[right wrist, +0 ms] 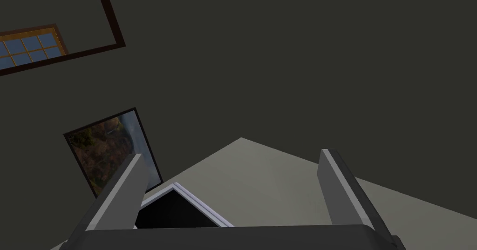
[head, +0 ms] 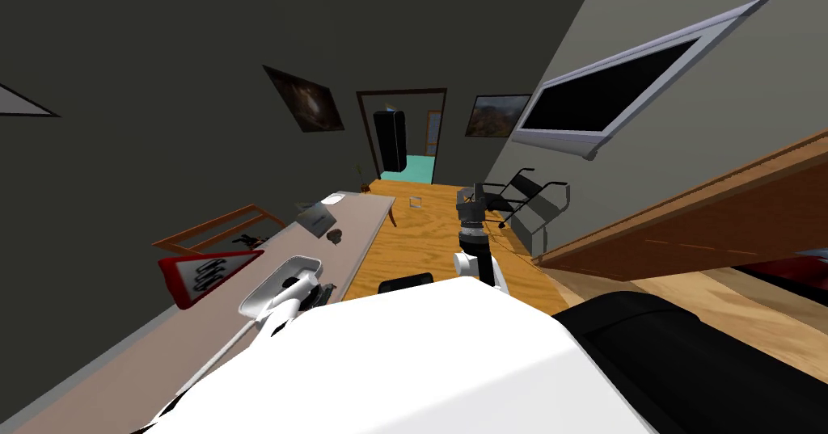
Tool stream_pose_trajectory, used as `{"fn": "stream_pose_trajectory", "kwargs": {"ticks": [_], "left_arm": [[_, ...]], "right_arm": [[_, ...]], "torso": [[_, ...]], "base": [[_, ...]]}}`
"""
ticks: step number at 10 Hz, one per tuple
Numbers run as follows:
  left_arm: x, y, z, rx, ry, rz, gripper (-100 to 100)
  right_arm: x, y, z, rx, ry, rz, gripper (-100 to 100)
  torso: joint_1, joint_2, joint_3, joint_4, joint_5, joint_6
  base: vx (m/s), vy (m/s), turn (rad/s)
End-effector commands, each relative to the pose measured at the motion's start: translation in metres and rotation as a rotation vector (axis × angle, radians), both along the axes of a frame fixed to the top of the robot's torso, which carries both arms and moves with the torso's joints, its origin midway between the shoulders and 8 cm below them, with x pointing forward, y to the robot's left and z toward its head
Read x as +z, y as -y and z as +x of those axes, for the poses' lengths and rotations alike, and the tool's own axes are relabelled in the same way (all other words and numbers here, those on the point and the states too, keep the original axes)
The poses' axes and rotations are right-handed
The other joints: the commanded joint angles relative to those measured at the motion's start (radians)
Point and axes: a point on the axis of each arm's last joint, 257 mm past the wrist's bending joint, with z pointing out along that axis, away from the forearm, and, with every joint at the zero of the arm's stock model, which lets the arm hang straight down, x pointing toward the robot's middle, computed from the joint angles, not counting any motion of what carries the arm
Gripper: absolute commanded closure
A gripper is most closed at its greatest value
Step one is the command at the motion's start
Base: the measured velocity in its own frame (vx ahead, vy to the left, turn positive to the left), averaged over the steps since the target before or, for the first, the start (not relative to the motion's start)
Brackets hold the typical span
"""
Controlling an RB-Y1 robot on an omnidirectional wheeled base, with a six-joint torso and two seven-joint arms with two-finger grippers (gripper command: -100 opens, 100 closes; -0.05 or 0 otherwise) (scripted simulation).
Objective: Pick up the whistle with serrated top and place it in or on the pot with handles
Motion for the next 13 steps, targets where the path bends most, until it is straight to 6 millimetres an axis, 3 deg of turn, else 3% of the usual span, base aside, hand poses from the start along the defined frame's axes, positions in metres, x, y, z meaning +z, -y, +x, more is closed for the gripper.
{"fn": "stream_pose_trajectory", "kwargs": {"ticks": [1,3,4,5,8,9,10,13], "left_arm": [[0.005,-0.014,0.002,0.025,0.009,0.009,-100],[0.005,-0.016,0.002,0.026,0.012,0.012,-100],[0.006,-0.017,0.002,0.027,0.013,0.014,0],[0.0,-0.01,0.002,0.028,0.015,0.016,-100],[-0.013,0.006,0.001,0.031,0.02,0.019,-100],[-0.01,0.003,0.0,0.029,0.018,0.017,-100],[-0.011,0.004,0.0,0.031,0.019,0.018,100],[-0.011,0.004,0.0,0.032,0.019,0.016,100]], "right_arm": [[0.0,0.0,0.0,0.0,0.0,0.0,0],[0.0,0.0,0.0,0.0,0.0,0.0,0],[0.0,0.0,0.0,0.0,0.0,0.0,0],[0.0,0.0,0.0,0.0,0.0,0.001,0],[0.0,0.0,0.0,0.0,0.0,0.001,0],[0.0,0.0,0.0,0.0,0.0,0.001,0],[0.0,0.0,0.0,0.0,0.0,0.001,0],[0.0,0.0,0.0,0.0,0.0,0.001,0]], "torso": [[0.0,0.0,0.0,0.0,0.0,0.0],[-0.005,-0.001,0.0,0.0,-0.001,0.0],[-0.012,0.0,0.0,0.0,-0.002,0.0],[-0.017,0.002,0.001,0.0,-0.003,0.0],[-0.016,0.003,0.002,0.0,-0.003,0.0],[-0.016,0.003,0.001,0.0,-0.003,0.0],[-0.018,0.003,0.001,0.0,-0.003,0.0],[-0.018,0.002,0.001,0.0,-0.003,0.0]], "base": [[0.029,0.26,-0.057],[0.038,0.143,-0.019],[0.004,0.019,-0.001],[-0.001,0.034,-0.011],[-0.005,0.058,-0.015],[-0.001,0.024,-0.005],[0.0,0.0,0.0],[0.0,0.0,0.0]]}}
